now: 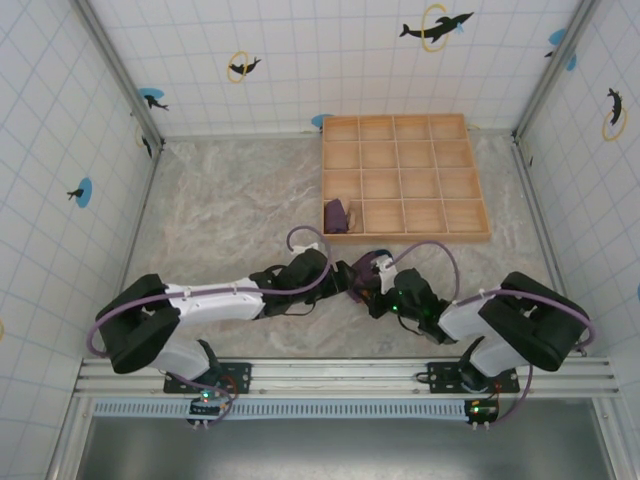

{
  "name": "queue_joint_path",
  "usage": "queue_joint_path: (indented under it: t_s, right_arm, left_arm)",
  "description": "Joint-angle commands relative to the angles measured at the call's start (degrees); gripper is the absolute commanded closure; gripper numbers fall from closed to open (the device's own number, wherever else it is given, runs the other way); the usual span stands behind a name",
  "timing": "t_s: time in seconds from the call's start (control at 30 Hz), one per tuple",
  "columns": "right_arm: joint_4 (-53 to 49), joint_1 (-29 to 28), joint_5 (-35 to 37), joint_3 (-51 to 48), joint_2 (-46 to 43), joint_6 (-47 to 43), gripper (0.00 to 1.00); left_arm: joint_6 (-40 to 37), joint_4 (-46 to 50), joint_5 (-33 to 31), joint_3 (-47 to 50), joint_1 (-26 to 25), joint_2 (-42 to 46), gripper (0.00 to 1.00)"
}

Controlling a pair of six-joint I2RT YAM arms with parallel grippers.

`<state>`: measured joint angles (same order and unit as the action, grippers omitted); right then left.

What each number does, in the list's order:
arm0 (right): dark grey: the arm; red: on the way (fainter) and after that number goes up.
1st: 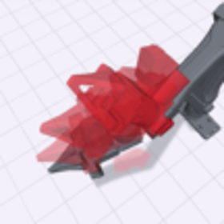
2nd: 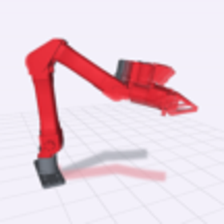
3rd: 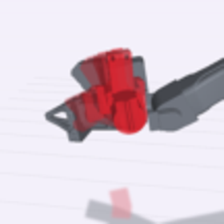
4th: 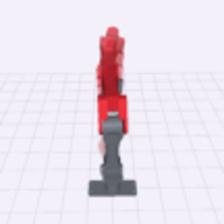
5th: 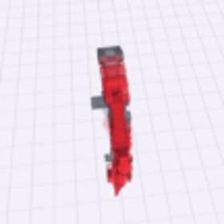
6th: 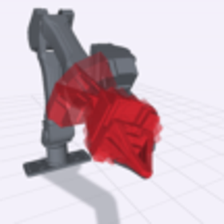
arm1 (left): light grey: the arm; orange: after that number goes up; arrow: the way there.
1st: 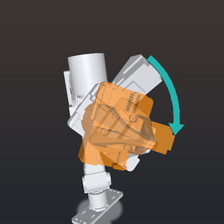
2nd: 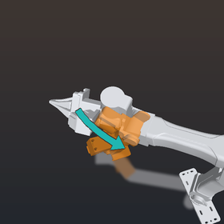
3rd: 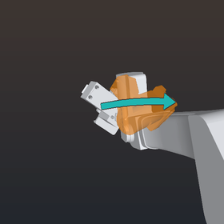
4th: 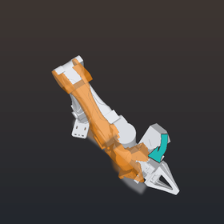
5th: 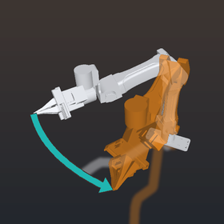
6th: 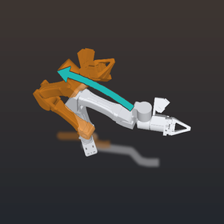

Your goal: Roll the socks

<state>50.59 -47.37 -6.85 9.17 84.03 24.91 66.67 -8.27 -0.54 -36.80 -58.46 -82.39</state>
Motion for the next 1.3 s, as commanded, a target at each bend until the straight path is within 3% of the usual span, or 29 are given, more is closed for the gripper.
queue_joint_path:
  t_s: [0.0, 0.23, 0.5, 0.93, 1.27]
  right_arm:
    - [-2.4, 2.3, -6.4, -2.3, 2.6, 7.4, 1.0]
    - [-6.4, 5.7, -6.5, -1.6, 4.8, 19.7, 1.0]
    - [-12.2, 7.8, -5.6, -1.7, 5.2, 30.6, 1.0]
    - [-19.2, 9.2, -3.3, -0.2, 6.0, 35.6, 1.0]
    - [-19.8, 10.0, -4.2, 0.1, 6.9, 36.3, 1.0]
  left_arm:
    - [-0.3, -3.7, 2.4, 1.9, -0.3, -0.4, 0.1]
    - [-2.3, -2.4, 5.5, -1.8, -0.2, -4.0, 0.15]
    - [0.1, -9.8, 9.5, 0.6, 1.4, -7.3, 0.26]
    - [2.3, -10.6, 9.2, -1.7, 4.1, -12.1, 0.47]
    - [3.0, -12.5, 7.8, -2.1, 4.8, -16.1, 0.47]
